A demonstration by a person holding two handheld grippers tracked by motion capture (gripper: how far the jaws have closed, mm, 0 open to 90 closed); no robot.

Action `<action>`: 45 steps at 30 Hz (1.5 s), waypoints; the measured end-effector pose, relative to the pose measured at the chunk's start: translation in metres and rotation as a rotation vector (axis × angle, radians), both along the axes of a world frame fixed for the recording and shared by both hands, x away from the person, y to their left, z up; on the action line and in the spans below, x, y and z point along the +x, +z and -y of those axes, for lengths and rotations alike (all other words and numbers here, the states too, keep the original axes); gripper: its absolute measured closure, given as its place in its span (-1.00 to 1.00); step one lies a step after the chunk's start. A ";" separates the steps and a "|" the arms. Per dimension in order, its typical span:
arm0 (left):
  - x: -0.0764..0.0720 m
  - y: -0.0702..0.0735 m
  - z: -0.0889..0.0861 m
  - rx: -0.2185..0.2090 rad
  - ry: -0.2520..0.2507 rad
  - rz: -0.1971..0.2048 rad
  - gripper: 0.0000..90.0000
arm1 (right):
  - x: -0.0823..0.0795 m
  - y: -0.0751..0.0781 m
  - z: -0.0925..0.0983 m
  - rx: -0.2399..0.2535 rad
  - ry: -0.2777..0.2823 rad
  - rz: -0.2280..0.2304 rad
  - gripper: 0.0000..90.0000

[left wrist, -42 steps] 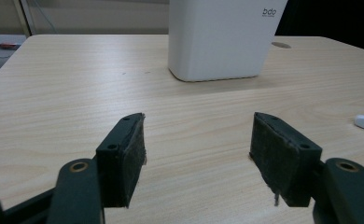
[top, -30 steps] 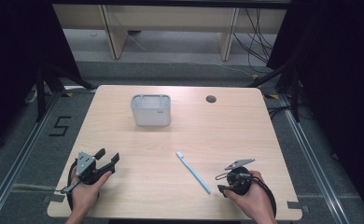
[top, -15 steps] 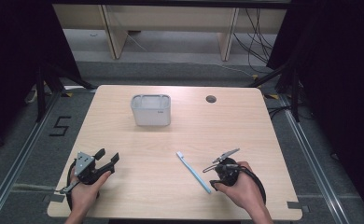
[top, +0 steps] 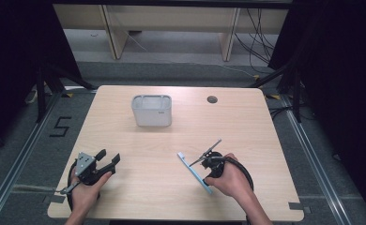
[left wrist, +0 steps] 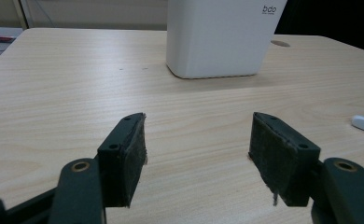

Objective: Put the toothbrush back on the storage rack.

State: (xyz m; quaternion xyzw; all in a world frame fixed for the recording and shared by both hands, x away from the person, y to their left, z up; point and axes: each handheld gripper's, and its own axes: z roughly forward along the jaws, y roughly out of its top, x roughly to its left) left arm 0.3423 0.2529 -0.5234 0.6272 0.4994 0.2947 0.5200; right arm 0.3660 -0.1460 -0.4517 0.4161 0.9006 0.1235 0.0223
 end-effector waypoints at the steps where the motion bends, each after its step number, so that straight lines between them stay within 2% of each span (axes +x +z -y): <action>1: 0.000 0.000 0.000 -0.001 0.000 0.000 -0.21 | 0.002 -0.001 -0.002 -0.005 0.005 -0.008 0.40; 4: 0.000 0.000 0.000 -0.005 0.000 -0.003 -0.21 | 0.005 -0.002 -0.005 -0.022 0.016 -0.023 0.41; 8: 0.000 0.000 0.000 -0.005 0.003 -0.009 -0.21 | 0.012 -0.002 -0.013 -0.062 0.018 -0.066 0.45; 9: 0.000 0.000 0.000 -0.002 0.004 -0.010 -0.21 | 0.014 -0.002 -0.014 -0.067 0.034 -0.072 0.46; 11: 0.001 0.000 0.001 -0.001 -0.001 -0.006 -0.21 | 0.016 -0.002 -0.019 -0.096 0.019 -0.096 0.47; 12: 0.001 0.000 0.001 0.000 -0.001 -0.007 -0.21 | 0.017 -0.003 -0.019 -0.095 0.042 -0.098 0.48; 13: 0.001 0.000 0.001 -0.001 -0.002 -0.006 -0.21 | 0.016 -0.002 -0.023 -0.112 0.008 -0.108 0.48; 15: 0.000 0.000 0.002 0.001 -0.003 -0.006 -0.21 | 0.018 -0.004 -0.024 -0.123 0.023 -0.108 0.49; 16: 0.000 0.000 0.002 0.002 -0.006 -0.006 -0.21 | 0.020 -0.004 -0.024 -0.133 0.055 -0.099 0.50; 20: 0.000 0.000 0.002 0.003 -0.008 -0.010 -0.21 | 0.022 -0.005 -0.027 -0.149 0.058 -0.113 0.52; 22: 0.000 0.000 0.003 -0.002 -0.009 -0.004 -0.21 | 0.023 -0.006 -0.030 -0.147 0.036 -0.127 0.53; 23: 0.000 0.000 0.003 -0.004 -0.007 -0.003 -0.21 | 0.024 -0.007 -0.031 -0.142 0.055 -0.139 0.54; 24: 0.000 0.000 0.003 -0.004 -0.007 -0.003 -0.21 | 0.024 -0.007 -0.033 -0.142 0.029 -0.155 0.54; 25: 0.000 0.000 0.003 -0.007 -0.008 -0.006 -0.21 | 0.026 -0.008 -0.033 -0.148 0.052 -0.142 0.55; 26: 0.000 0.000 0.003 -0.007 -0.008 -0.006 -0.21 | 0.026 -0.008 -0.033 -0.148 0.052 -0.142 0.55; 27: 0.000 0.000 0.003 -0.006 -0.008 -0.006 -0.21 | 0.026 -0.009 -0.036 -0.157 0.023 -0.147 0.56; 28: 0.001 -0.001 0.003 -0.011 -0.013 -0.001 -0.21 | 0.028 -0.009 -0.036 -0.150 0.052 -0.149 0.57; 30: 0.000 0.000 0.003 -0.003 -0.009 -0.013 -0.21 | 0.029 -0.010 -0.038 -0.158 0.034 -0.160 0.57; 31: 0.000 0.000 0.003 -0.003 -0.009 -0.013 -0.21 | 0.029 -0.011 -0.038 -0.157 0.034 -0.152 0.58; 32: 0.000 0.000 0.003 -0.004 -0.009 -0.013 -0.21 | 0.032 -0.011 -0.037 -0.152 0.070 -0.147 0.58; 33: 0.000 0.000 0.004 -0.011 -0.009 -0.008 -0.21 | 0.031 -0.011 -0.039 -0.152 0.030 -0.161 0.59; 34: 0.000 0.000 0.004 -0.011 -0.009 -0.008 -0.21 | 0.033 -0.012 -0.038 -0.165 0.053 -0.146 0.59; 37: 0.000 0.000 0.004 -0.011 -0.011 -0.007 -0.21 | 0.034 -0.013 -0.040 -0.152 0.036 -0.148 0.61; 38: 0.000 0.000 0.004 -0.011 -0.013 -0.008 -0.21 | 0.036 -0.013 -0.040 -0.155 0.062 -0.145 0.62; 39: 0.000 0.000 0.004 -0.013 -0.015 -0.005 -0.21 | 0.034 -0.013 -0.043 -0.157 0.021 -0.156 0.62; 40: 0.001 -0.001 0.004 -0.017 -0.018 0.002 -0.21 | 0.037 -0.014 -0.043 -0.146 0.047 -0.157 0.63; 41: 0.001 -0.001 0.004 -0.018 -0.018 0.002 -0.21 | 0.037 -0.015 -0.043 -0.152 0.041 -0.161 0.64; 42: 0.001 -0.001 0.004 -0.018 -0.018 0.002 -0.21 | 0.039 -0.016 -0.043 -0.153 0.061 -0.146 0.64; 45: 0.001 -0.001 0.005 -0.018 -0.018 0.002 -0.21 | 0.040 -0.016 -0.046 -0.149 0.055 -0.157 0.65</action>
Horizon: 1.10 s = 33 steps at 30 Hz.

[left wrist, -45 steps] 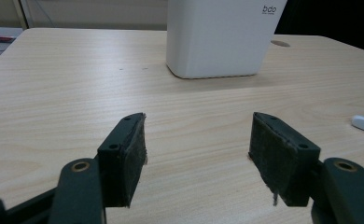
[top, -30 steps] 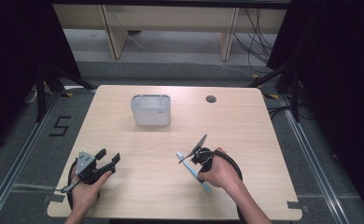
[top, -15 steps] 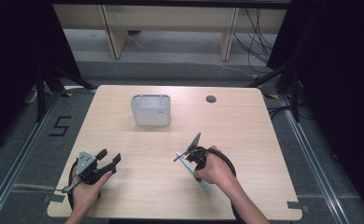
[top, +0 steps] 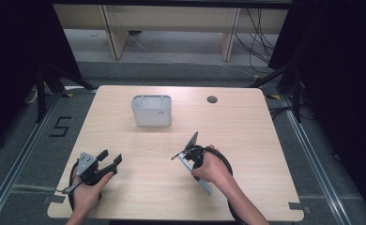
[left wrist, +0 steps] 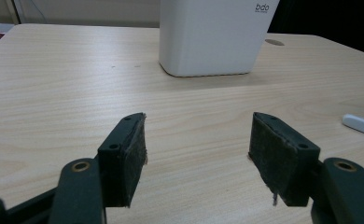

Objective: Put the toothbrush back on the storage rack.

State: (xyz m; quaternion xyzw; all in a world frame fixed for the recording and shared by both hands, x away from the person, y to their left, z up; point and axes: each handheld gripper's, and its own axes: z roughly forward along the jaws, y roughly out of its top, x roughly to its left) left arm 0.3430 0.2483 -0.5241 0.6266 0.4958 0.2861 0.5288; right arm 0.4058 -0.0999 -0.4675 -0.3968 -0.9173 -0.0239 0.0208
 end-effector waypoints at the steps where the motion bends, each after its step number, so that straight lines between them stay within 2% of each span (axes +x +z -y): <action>1: 0.000 0.000 0.000 0.000 0.000 0.000 -0.21 | 0.000 0.001 -0.002 -0.012 -0.018 -0.002 0.66; 3: 0.000 0.000 0.000 -0.002 -0.001 -0.002 -0.21 | 0.001 0.000 -0.001 -0.011 0.001 0.007 0.66; 4: 0.000 0.000 0.000 -0.006 -0.002 -0.003 -0.21 | 0.002 -0.001 -0.003 -0.002 -0.015 -0.013 0.66; 5: -0.001 0.001 -0.001 0.003 0.003 -0.018 -0.21 | 0.002 -0.002 -0.003 -0.015 -0.020 0.000 0.67; 6: -0.001 0.001 -0.001 0.002 0.003 -0.018 -0.21 | 0.004 -0.002 -0.003 -0.009 0.010 -0.005 0.67; 7: -0.001 0.001 -0.001 0.001 0.004 -0.019 -0.21 | 0.004 -0.003 -0.003 -0.011 0.011 -0.003 0.67; 8: -0.001 0.001 -0.001 0.000 0.004 -0.018 -0.21 | 0.002 -0.003 -0.005 -0.019 -0.032 -0.013 0.68; 9: -0.001 0.001 -0.001 0.001 0.004 -0.018 -0.21 | 0.002 -0.005 -0.005 -0.004 -0.020 -0.016 0.69; 10: -0.001 0.001 -0.001 0.002 0.002 -0.018 -0.21 | 0.002 -0.005 -0.005 -0.009 -0.016 -0.015 0.70; 11: -0.001 0.001 -0.001 0.002 0.002 -0.018 -0.21 | 0.004 -0.006 -0.004 -0.022 0.016 0.006 0.70; 14: -0.001 0.001 -0.001 0.000 0.002 -0.019 -0.21 | 0.004 -0.006 -0.005 -0.018 0.019 -0.011 0.72; 15: -0.001 0.001 -0.001 -0.001 0.002 -0.019 -0.21 | 0.002 -0.006 -0.008 -0.014 -0.024 -0.023 0.72; 23: -0.001 0.001 -0.001 -0.008 0.004 -0.022 -0.21 | 0.002 -0.007 -0.007 -0.028 -0.026 -0.009 0.83; 24: -0.001 0.001 0.000 -0.009 0.003 -0.021 -0.21 | 0.003 -0.008 -0.006 -0.021 -0.005 -0.003 0.84; 26: -0.001 0.001 -0.001 -0.008 0.002 -0.021 -0.21 | 0.002 -0.008 -0.007 -0.031 -0.019 -0.005 0.85; 27: -0.001 0.001 -0.001 -0.008 0.002 -0.021 -0.21 | 0.003 -0.008 -0.006 -0.025 0.000 0.000 0.86; 28: -0.001 0.001 -0.001 -0.008 0.002 -0.021 -0.21 | 0.001 -0.008 -0.007 -0.026 -0.009 0.013 0.86; 31: -0.001 0.001 -0.001 -0.009 0.002 -0.022 -0.21 | 0.003 -0.008 -0.006 -0.025 0.026 0.012 0.87; 33: -0.001 0.001 -0.001 -0.011 0.002 -0.022 -0.21 | 0.003 -0.008 -0.005 -0.025 0.023 0.012 0.87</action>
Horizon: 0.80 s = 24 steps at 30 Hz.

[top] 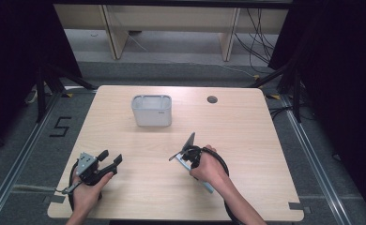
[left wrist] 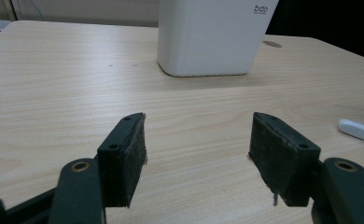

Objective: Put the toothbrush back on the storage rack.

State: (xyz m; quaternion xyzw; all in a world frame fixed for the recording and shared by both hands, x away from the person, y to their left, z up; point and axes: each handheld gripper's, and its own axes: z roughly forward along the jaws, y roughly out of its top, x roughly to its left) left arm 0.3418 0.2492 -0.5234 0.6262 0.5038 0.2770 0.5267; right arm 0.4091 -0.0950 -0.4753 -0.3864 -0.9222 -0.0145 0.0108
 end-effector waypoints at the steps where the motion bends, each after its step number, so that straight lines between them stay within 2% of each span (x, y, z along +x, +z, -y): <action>1: 0.000 0.000 0.000 -0.004 0.000 0.000 -0.21 | -0.002 0.002 -0.001 0.005 -0.046 0.003 0.87; 2: 0.000 0.000 0.000 -0.004 0.000 0.000 -0.21 | -0.001 0.003 0.001 0.011 -0.015 0.011 0.87; 3: 0.000 0.000 0.000 -0.008 0.000 0.001 -0.21 | -0.001 0.003 0.001 0.011 -0.015 0.011 0.87; 4: 0.001 -0.001 0.000 -0.018 -0.004 0.010 -0.21 | -0.003 0.006 0.001 0.024 -0.042 0.023 0.87; 5: 0.000 0.000 0.000 -0.008 -0.001 -0.002 -0.21 | -0.003 0.007 0.003 0.026 -0.042 0.034 0.87; 7: 0.001 -0.001 0.000 -0.014 -0.002 0.003 -0.21 | -0.003 0.009 0.006 0.036 -0.025 0.055 0.87; 8: 0.000 0.000 0.000 -0.011 0.001 -0.004 -0.21 | -0.005 0.011 0.005 0.035 -0.065 0.049 0.87; 9: 0.000 0.000 0.000 -0.012 0.001 -0.004 -0.21 | -0.004 0.012 0.007 0.037 -0.037 0.058 0.87; 10: 0.000 0.000 0.000 -0.012 0.001 -0.004 -0.21 | -0.004 0.012 0.007 0.037 -0.037 0.058 0.87; 11: 0.000 0.000 0.000 -0.012 0.001 -0.004 -0.21 | -0.007 0.013 0.008 0.059 -0.061 0.069 0.87; 12: 0.000 0.000 0.000 -0.012 0.001 -0.004 -0.21 | -0.007 0.014 0.009 0.061 -0.044 0.077 0.87; 14: 0.000 0.000 0.000 -0.014 0.001 -0.005 -0.21 | -0.008 0.015 0.010 0.062 -0.051 0.083 0.87; 15: 0.000 0.000 0.000 -0.016 0.001 -0.005 -0.21 | -0.009 0.016 0.012 0.089 -0.039 0.101 0.87; 16: 0.000 0.000 0.000 -0.016 0.001 -0.005 -0.21 | -0.011 0.018 0.012 0.102 -0.056 0.101 0.87; 19: 0.001 -0.001 0.000 -0.025 -0.001 -0.002 -0.21 | -0.015 0.021 0.015 0.149 -0.053 0.126 0.87; 20: 0.001 -0.001 0.000 -0.026 0.000 -0.005 -0.22 | -0.015 0.022 0.017 0.167 -0.031 0.132 0.87; 23: 0.001 -0.001 0.000 -0.026 0.000 -0.006 -0.22 | -0.019 0.025 0.020 0.198 -0.020 0.166 0.87; 24: 0.001 0.000 0.000 -0.025 0.000 -0.006 -0.22 | -0.021 0.026 0.020 0.203 -0.034 0.166 0.87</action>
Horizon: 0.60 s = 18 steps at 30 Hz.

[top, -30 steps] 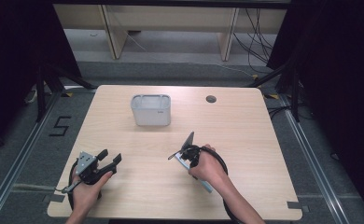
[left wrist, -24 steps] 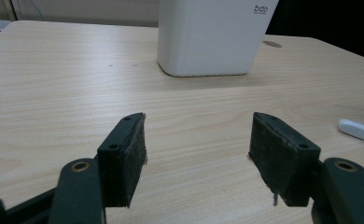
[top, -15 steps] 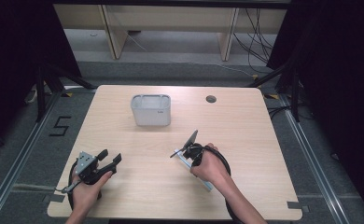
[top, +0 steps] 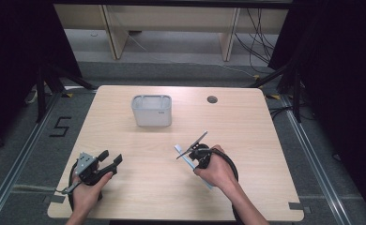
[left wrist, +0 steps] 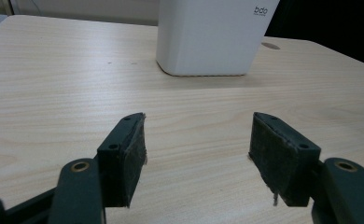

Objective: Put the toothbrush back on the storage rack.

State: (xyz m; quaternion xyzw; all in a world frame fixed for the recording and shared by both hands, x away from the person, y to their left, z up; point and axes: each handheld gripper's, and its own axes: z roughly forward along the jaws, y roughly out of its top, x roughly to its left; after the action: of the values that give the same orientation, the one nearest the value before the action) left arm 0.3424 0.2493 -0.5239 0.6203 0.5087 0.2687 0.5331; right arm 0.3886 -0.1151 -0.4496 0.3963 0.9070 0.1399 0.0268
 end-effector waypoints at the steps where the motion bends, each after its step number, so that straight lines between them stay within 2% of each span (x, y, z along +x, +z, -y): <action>1: 0.000 0.000 0.000 0.000 0.000 0.000 -0.22 | 0.000 0.000 0.000 0.000 0.000 0.000 0.87; 3: 0.000 0.000 0.000 0.006 0.001 -0.003 -0.21 | -0.003 0.003 0.002 0.024 0.001 0.017 0.87; 4: 0.000 0.000 0.000 0.006 0.000 -0.005 -0.21 | -0.005 0.005 0.003 0.038 -0.024 0.015 0.87; 5: 0.000 0.000 0.000 0.006 0.000 -0.005 -0.21 | -0.005 0.005 0.003 0.038 -0.024 0.015 0.87; 6: -0.001 0.000 0.000 0.005 -0.001 -0.005 -0.21 | -0.005 0.007 0.005 0.067 0.001 0.046 0.87; 8: -0.001 0.000 0.000 0.003 -0.001 -0.004 -0.22 | -0.006 0.008 0.006 0.086 -0.008 0.061 0.87; 10: 0.000 0.000 0.000 -0.004 -0.004 -0.002 -0.22 | -0.006 0.007 0.008 0.109 0.010 0.088 0.87; 18: 0.000 0.000 0.000 -0.006 -0.003 -0.003 -0.22 | -0.010 0.005 0.015 0.211 -0.010 0.157 0.87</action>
State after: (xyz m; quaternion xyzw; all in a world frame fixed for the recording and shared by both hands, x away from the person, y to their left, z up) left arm 0.3422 0.2493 -0.5239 0.6200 0.5094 0.2654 0.5346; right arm 0.3790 -0.1296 -0.4449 0.3893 0.8803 0.2650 0.0568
